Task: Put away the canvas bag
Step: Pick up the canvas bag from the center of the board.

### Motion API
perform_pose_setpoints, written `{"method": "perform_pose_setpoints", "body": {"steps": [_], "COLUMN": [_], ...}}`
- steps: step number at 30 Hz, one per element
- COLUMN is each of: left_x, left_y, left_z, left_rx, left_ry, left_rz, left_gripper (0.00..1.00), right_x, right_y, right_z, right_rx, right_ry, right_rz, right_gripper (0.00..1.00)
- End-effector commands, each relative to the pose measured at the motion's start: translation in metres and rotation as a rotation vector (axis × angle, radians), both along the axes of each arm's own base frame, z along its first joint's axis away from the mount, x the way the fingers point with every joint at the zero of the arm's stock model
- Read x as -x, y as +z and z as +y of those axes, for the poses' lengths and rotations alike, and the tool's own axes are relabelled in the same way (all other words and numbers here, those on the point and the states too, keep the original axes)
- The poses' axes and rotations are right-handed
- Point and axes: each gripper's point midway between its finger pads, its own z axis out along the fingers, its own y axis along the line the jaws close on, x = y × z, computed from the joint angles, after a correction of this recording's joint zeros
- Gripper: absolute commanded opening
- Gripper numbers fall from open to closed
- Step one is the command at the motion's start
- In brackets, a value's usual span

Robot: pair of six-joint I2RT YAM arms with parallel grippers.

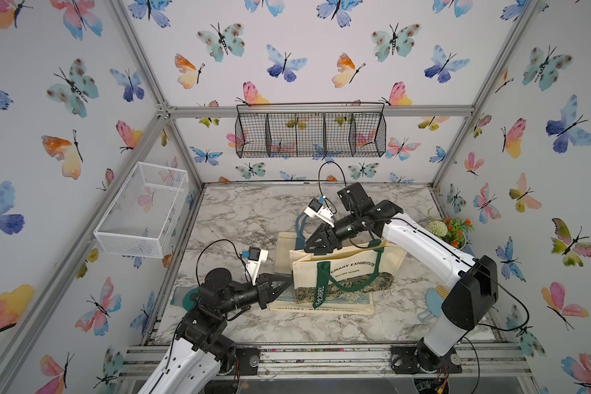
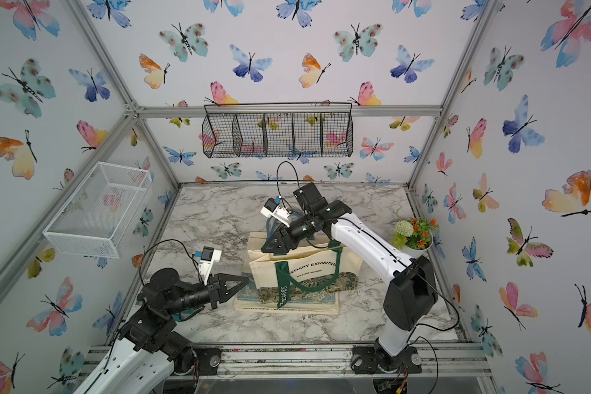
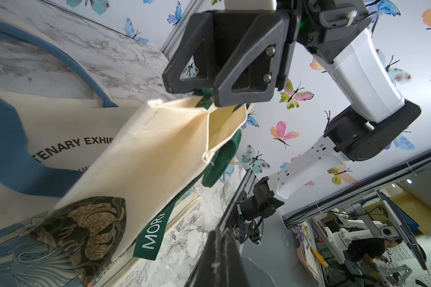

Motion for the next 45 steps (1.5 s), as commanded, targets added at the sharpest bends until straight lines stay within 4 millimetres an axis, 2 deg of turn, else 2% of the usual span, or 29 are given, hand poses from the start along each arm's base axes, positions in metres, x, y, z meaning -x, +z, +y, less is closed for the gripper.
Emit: {"method": "perform_pose_setpoints", "body": {"steps": [1,6,13,19,25,33,37,45], "left_x": [0.001,-0.004,-0.004,-0.006,-0.009,-0.012,-0.014,-0.017], "left_y": [0.017,0.01,0.008,0.005,0.005,-0.001,-0.007,-0.013], "left_z": [-0.008,-0.013,-0.021,-0.027,-0.028,-0.028,-0.028,-0.029], "left_rx": [0.049,0.03,0.027,0.016,-0.001,-0.043,-0.069,-0.09], "left_ry": [-0.047,-0.038,-0.045,-0.039,-0.027,-0.02,-0.018,-0.016], "left_rz": [-0.064,-0.041,-0.036,-0.031,-0.037,-0.037,-0.036,-0.035], "left_gripper": [0.01,0.01,0.02,0.03,0.03,0.03,0.03,0.03], "right_x": [0.01,0.014,0.006,0.018,0.021,0.025,0.036,0.046], "right_y": [0.002,0.003,0.007,-0.013,-0.027,-0.02,-0.012,-0.016], "right_z": [0.002,0.007,0.007,0.008,0.005,0.001,-0.002,-0.011], "right_rx": [0.014,0.032,0.121,0.237,0.329,0.323,0.292,0.318], "right_ry": [0.032,0.042,0.0,0.049,0.056,0.054,0.082,0.094], "right_rz": [-0.001,-0.025,-0.2,-0.275,-0.332,-0.356,-0.334,-0.317], "right_gripper": [0.49,0.48,0.45,0.46,0.46,0.46,0.46,0.46]}}
